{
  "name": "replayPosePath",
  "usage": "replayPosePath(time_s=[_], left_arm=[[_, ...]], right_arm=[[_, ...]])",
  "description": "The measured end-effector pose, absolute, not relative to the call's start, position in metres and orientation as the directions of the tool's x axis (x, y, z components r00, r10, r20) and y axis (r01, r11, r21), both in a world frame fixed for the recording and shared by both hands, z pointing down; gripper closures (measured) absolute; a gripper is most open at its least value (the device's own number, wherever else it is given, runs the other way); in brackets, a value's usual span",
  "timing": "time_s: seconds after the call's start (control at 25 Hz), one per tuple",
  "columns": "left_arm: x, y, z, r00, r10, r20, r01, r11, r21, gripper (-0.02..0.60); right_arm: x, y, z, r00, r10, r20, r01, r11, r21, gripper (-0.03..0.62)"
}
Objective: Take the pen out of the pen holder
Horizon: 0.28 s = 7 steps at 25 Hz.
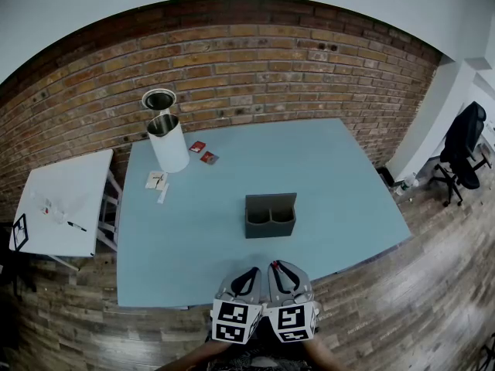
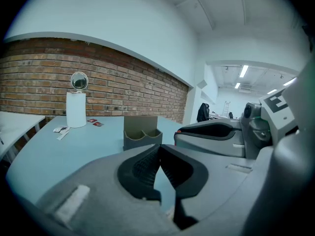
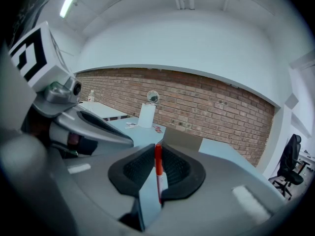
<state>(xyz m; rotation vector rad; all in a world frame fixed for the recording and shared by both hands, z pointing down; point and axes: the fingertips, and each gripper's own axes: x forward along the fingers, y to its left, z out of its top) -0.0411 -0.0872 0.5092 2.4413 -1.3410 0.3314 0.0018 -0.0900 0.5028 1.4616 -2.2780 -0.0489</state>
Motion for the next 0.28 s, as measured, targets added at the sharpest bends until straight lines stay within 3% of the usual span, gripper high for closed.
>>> replayPosePath(time_s=[0.28], left_arm=[[-0.0396,-0.0916,0.5114,0.532,-0.768,0.357,-0.846,-0.502,0.181,0.58]], right_arm=[[0.0047,-0.0935,0.505,-0.346,-0.875,0.338,-0.859,0.44,0.26,0.546]])
